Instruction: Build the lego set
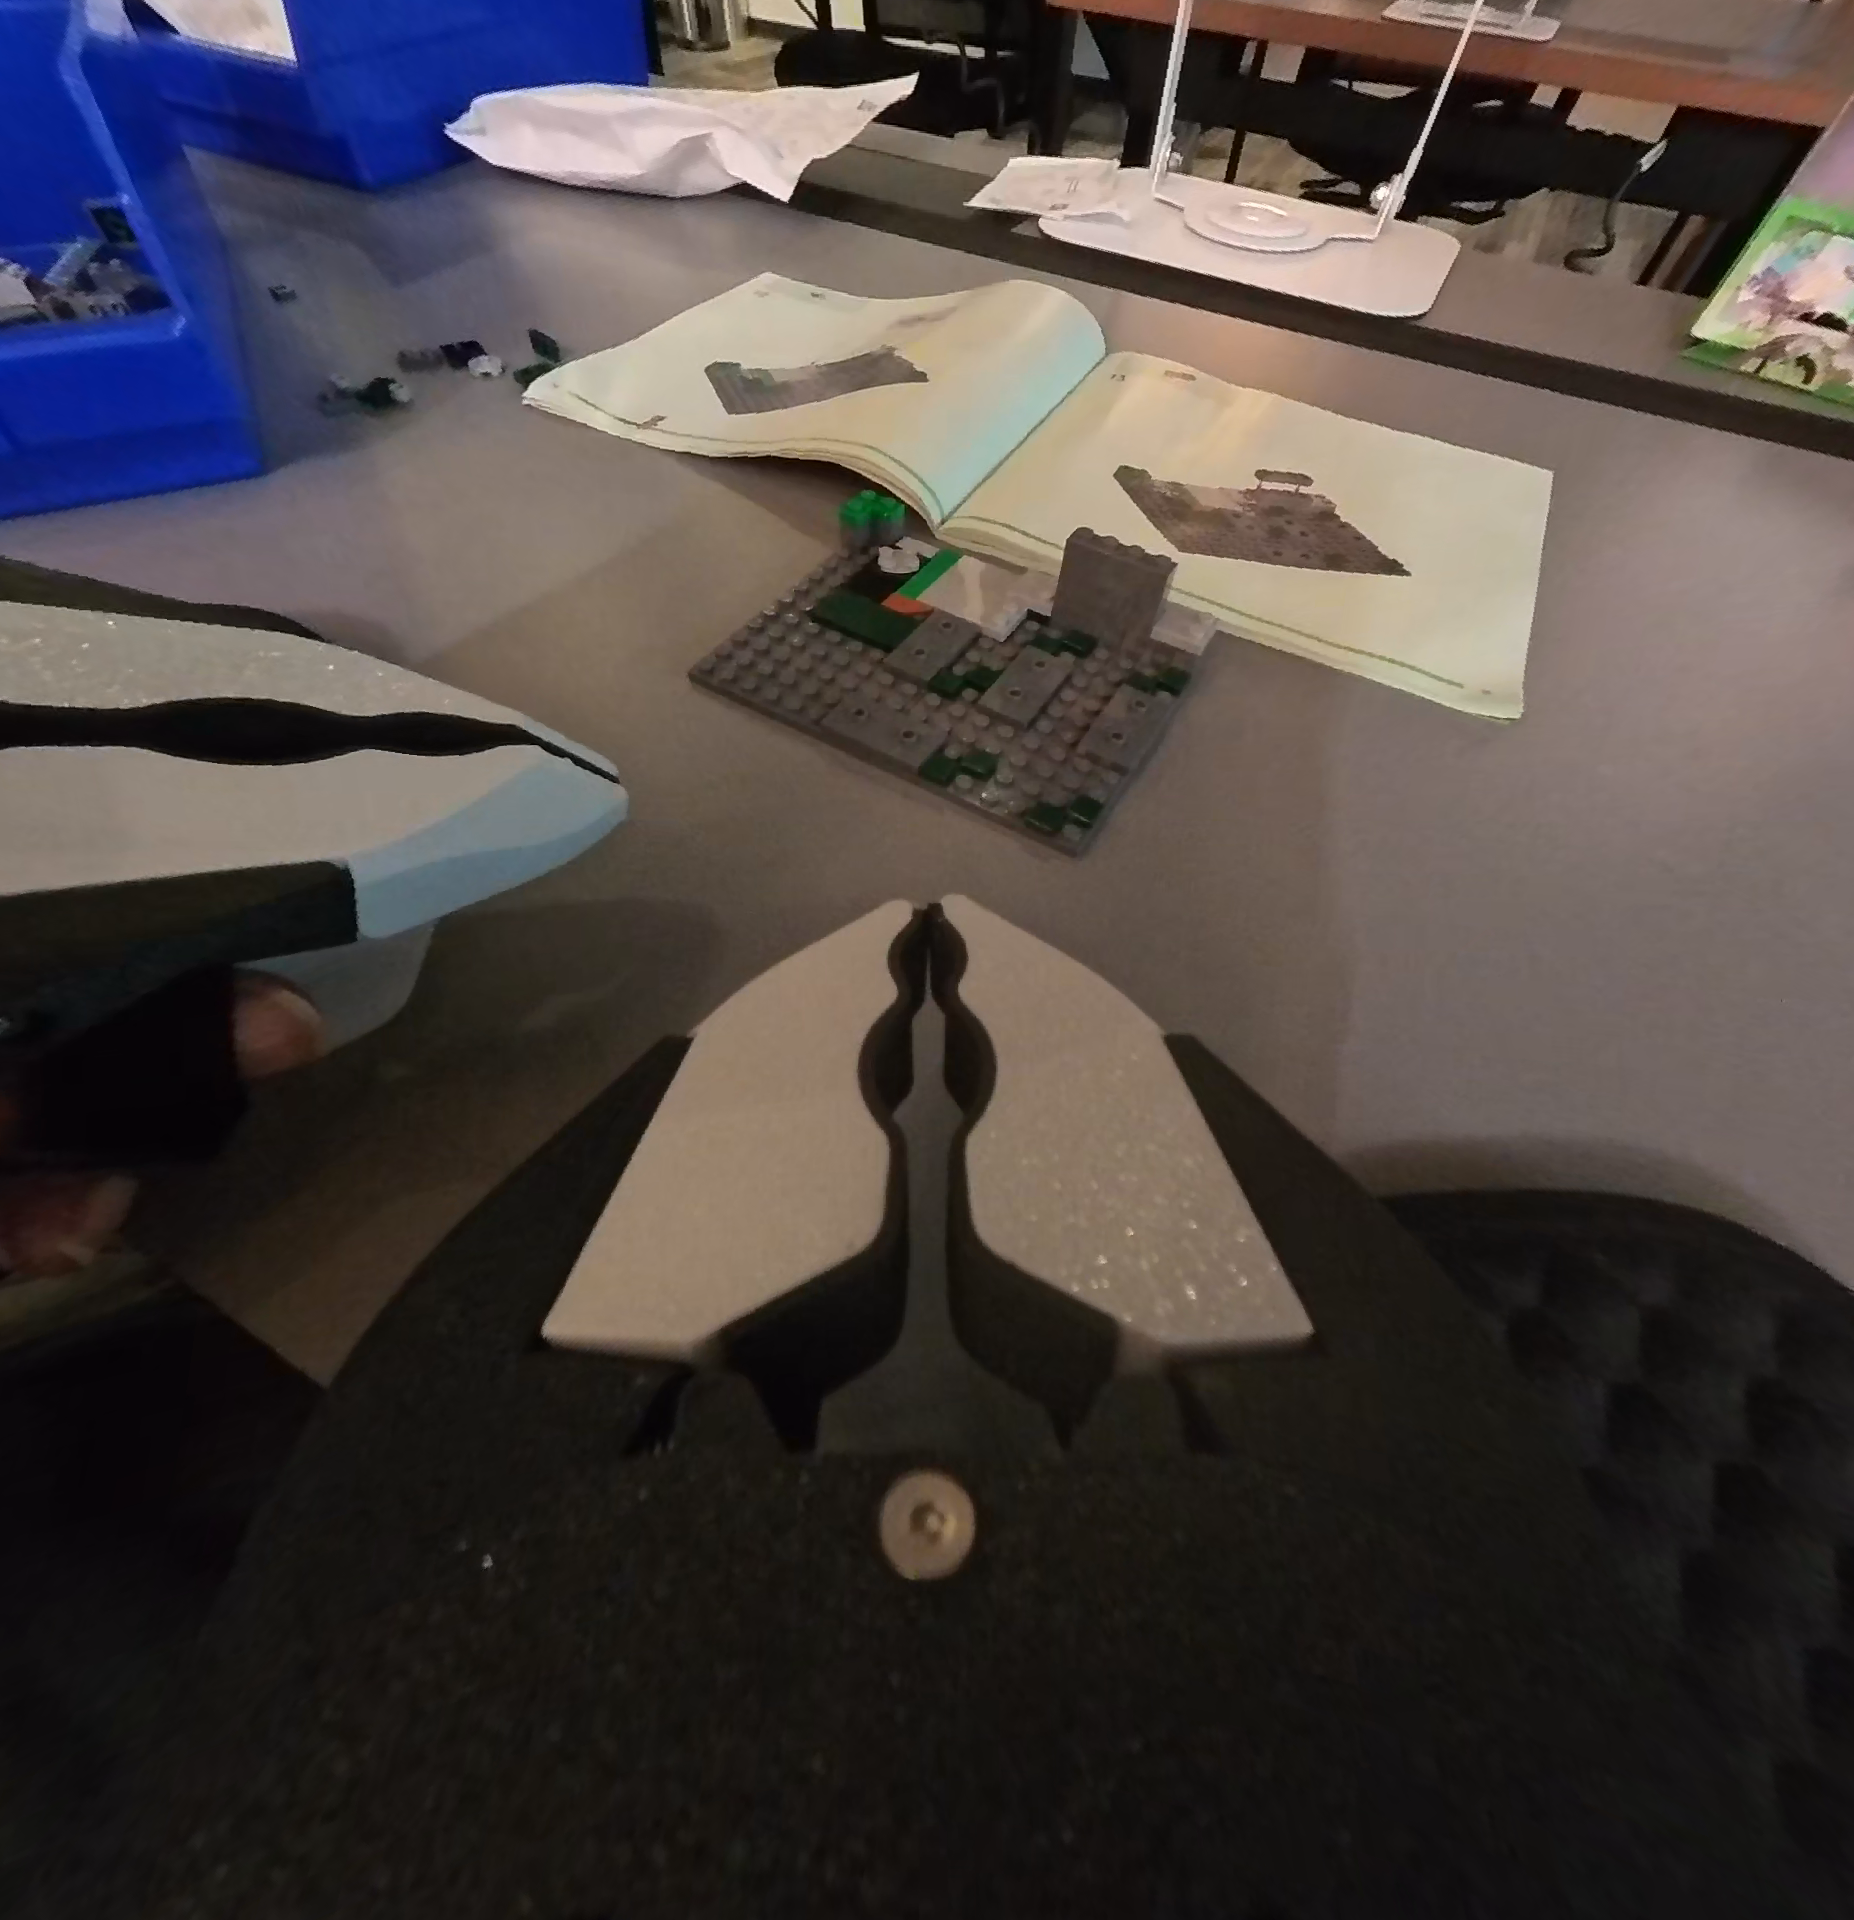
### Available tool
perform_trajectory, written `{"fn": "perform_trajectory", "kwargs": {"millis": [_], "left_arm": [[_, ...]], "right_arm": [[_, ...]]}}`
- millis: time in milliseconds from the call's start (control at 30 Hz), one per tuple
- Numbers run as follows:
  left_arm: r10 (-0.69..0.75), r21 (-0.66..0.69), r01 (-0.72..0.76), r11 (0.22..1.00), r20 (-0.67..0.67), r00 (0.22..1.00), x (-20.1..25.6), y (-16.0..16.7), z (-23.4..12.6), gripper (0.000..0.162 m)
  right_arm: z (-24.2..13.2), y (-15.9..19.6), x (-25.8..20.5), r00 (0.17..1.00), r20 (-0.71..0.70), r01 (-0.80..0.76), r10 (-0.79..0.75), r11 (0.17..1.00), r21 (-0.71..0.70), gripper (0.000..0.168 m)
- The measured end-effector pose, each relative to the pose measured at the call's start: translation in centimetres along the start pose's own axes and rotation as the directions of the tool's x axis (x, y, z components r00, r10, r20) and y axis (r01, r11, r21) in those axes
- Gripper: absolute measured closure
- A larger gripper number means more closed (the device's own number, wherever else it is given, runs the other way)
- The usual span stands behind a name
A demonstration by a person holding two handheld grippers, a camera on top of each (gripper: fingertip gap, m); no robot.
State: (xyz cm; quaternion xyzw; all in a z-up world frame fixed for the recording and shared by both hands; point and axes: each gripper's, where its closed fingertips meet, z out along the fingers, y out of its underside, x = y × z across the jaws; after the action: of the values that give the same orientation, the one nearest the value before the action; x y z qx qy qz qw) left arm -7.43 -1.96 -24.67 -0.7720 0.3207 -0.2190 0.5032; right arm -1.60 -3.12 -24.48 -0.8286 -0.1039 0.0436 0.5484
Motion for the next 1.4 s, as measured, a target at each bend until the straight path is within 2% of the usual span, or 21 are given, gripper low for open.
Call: {"fn": "perform_trajectory", "kwargs": {"millis": [367, 733, 1000, 1167, 1400], "left_arm": [[0.002, -0.018, -0.002, 1.0, -0.04, 0.999, 0.4, -0.7, 0.4, 0.162], [0.019, -0.012, -0.019, 1.0, -0.04, 0.999, -0.9, -4.2, 1.3, 0.162], [0.018, -0.071, -0.018, 0.997, -0.005, 1.0, -2.8, -3.1, 1.7, 0.162], [0.019, -0.082, -0.019, 0.996, 0.006, 1.0, -3.8, -3.3, 1.5, 0.162], [0.048, -0.044, -0.046, 0.998, 0.027, 0.998, -6.0, -6.5, 2.0, 0.162]], "right_arm": [[0.2, -0.9, 0.0, 1.0, 0.014, 0.005, -0.005, 1.0, -0.014, 0.168], [2.1, -3.3, 0.4, 0.998, 0.052, 0.043, -0.04, 0.998, -0.049, 0.168], [2.0, -2.9, 0.8, 0.997, 0.069, 0.035, -0.029, 0.996, -0.087, 0.168], [1.8, -3.5, 1.7, 0.998, 0.058, 0.035, -0.03, 0.995, -0.097, 0.168], [2.3, -6.7, 5.8, 0.999, 0.01, 0.046, -0.045, 0.996, -0.073, 0.168]]}}
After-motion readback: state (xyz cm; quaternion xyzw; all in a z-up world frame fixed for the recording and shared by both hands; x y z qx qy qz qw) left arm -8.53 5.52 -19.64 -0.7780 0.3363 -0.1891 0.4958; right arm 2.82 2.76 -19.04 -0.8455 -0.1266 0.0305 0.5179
